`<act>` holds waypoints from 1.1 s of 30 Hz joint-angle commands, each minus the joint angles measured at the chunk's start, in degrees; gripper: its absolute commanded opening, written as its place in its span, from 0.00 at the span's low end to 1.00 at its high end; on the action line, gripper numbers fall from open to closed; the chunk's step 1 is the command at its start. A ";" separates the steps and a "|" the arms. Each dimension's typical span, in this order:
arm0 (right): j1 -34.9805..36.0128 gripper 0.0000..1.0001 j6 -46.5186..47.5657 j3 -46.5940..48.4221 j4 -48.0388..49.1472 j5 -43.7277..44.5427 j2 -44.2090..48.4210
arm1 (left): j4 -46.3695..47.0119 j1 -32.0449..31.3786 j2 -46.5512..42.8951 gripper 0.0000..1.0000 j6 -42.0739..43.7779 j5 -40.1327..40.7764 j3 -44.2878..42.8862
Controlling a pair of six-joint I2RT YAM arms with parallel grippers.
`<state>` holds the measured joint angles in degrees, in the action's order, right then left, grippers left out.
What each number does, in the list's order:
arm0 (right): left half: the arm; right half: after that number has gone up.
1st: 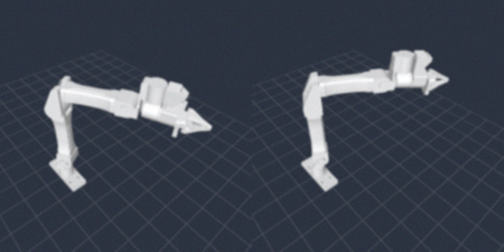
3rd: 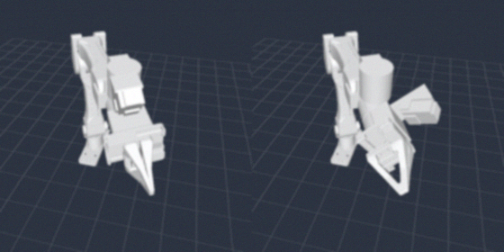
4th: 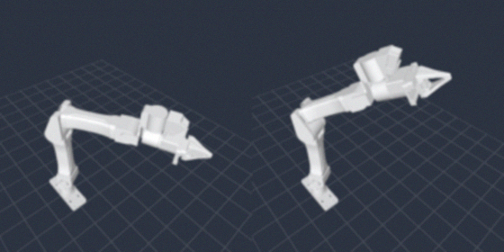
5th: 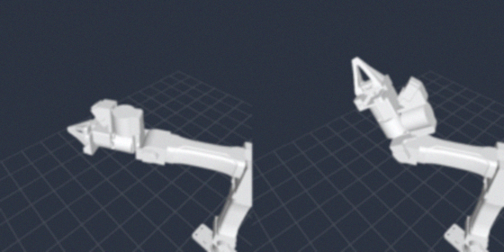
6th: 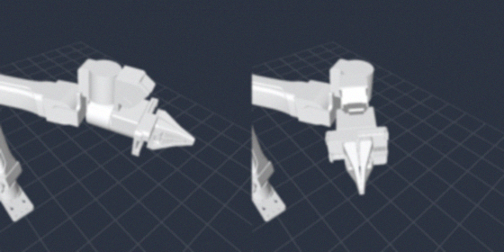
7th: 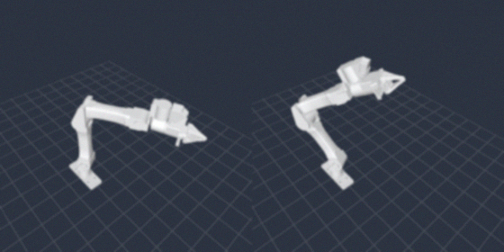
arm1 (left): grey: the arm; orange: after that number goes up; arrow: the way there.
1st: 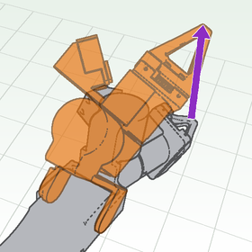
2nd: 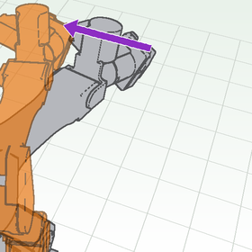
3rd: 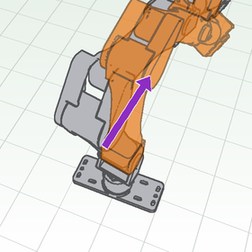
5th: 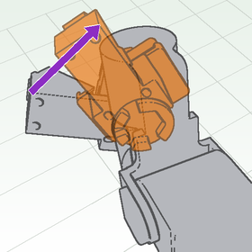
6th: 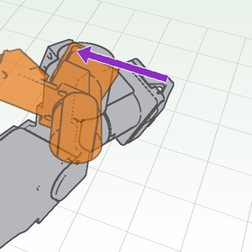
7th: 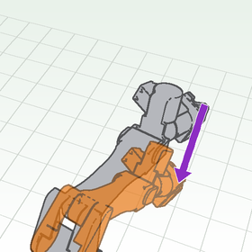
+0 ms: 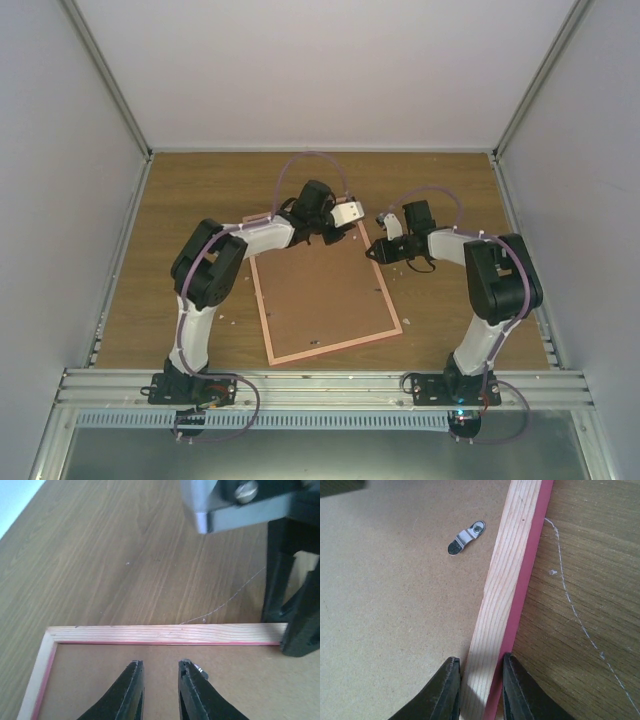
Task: Put the photo into the frame
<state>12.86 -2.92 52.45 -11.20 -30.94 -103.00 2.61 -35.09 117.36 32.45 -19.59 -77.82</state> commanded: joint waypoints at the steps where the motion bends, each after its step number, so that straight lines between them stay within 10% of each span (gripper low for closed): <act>1: 0.36 0.01 2.70 -1.18 -5.12 -0.04 -3.04 | -4.06 0.11 4.42 0.22 2.60 -1.58 -4.13; 33: -0.03 0.00 2.65 -0.04 -5.94 -0.39 -4.62 | -10.22 -2.43 12.14 0.14 11.68 3.87 -8.18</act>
<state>12.47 -3.11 53.82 -12.43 -32.58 -104.20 -4.14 -36.51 126.65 42.46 -18.79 -85.30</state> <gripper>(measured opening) 0.203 0.148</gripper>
